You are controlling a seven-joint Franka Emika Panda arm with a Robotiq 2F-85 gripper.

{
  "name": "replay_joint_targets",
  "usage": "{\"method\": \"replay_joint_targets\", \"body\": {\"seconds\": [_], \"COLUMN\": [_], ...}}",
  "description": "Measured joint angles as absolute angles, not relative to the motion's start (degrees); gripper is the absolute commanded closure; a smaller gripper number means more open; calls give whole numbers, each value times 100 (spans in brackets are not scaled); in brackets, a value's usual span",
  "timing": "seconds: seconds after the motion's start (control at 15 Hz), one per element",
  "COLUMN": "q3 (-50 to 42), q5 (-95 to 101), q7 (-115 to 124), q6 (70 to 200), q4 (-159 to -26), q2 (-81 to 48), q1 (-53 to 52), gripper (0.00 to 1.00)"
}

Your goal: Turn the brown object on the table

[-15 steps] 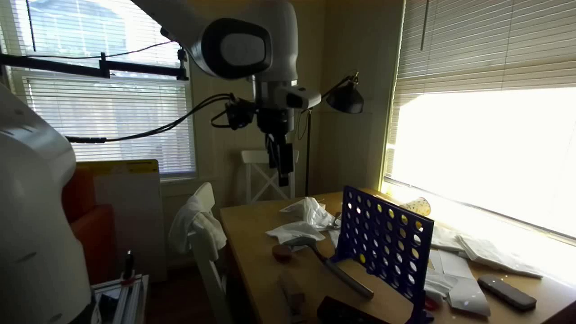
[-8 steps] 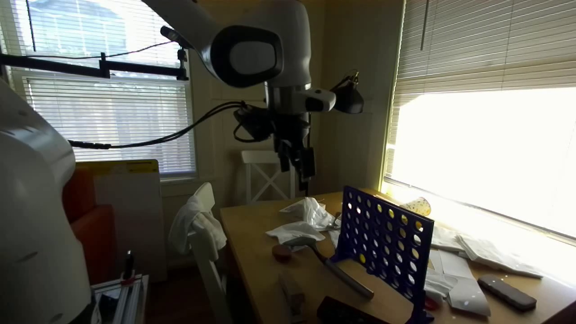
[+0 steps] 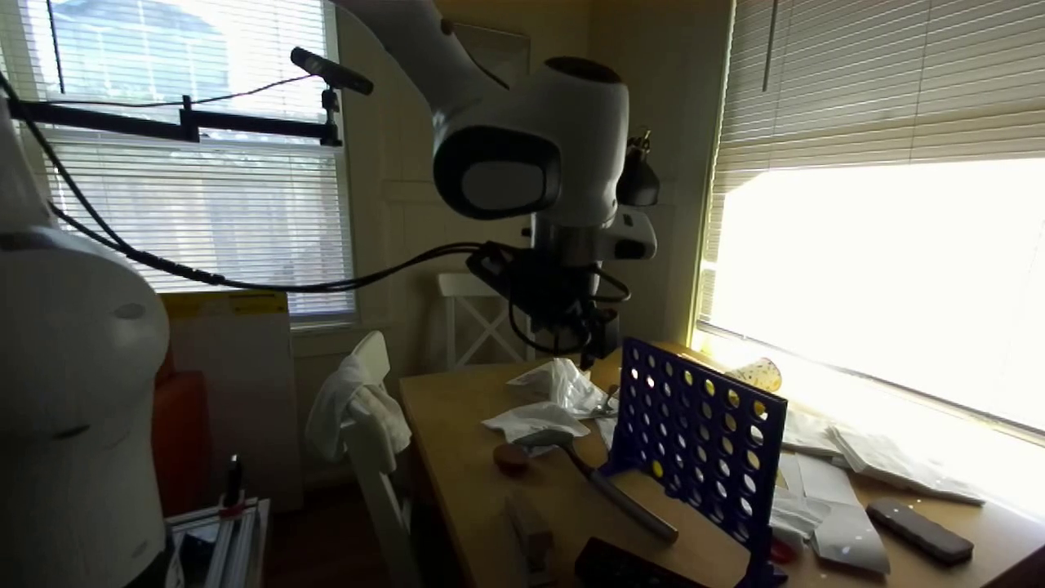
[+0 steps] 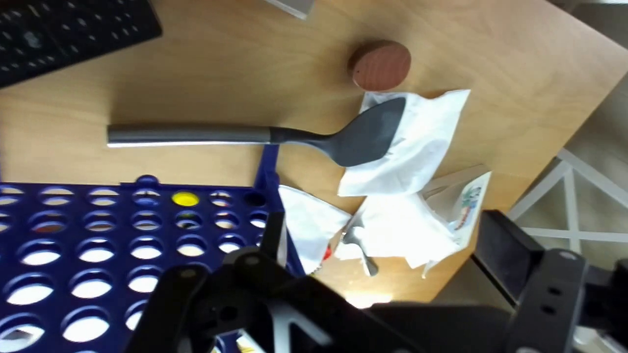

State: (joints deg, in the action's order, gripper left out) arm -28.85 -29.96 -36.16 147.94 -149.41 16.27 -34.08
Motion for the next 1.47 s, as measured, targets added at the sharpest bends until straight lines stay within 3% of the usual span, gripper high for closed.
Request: {"method": "replay_joint_targets", "body": {"seconds": [0.27, 0.73, 1.47], "q3": [-3977, -4122, -1807], "q5": [-4536, -4745, -6285], "q7": [-5033, -5229, -6613], "q6": [14139, 13968, 11870], "q4": [-14584, -14380, -14343], "q2": [1220, 966, -417], "q1": [-4517, -4627, -730], "gripper": [0, 0, 0]}}
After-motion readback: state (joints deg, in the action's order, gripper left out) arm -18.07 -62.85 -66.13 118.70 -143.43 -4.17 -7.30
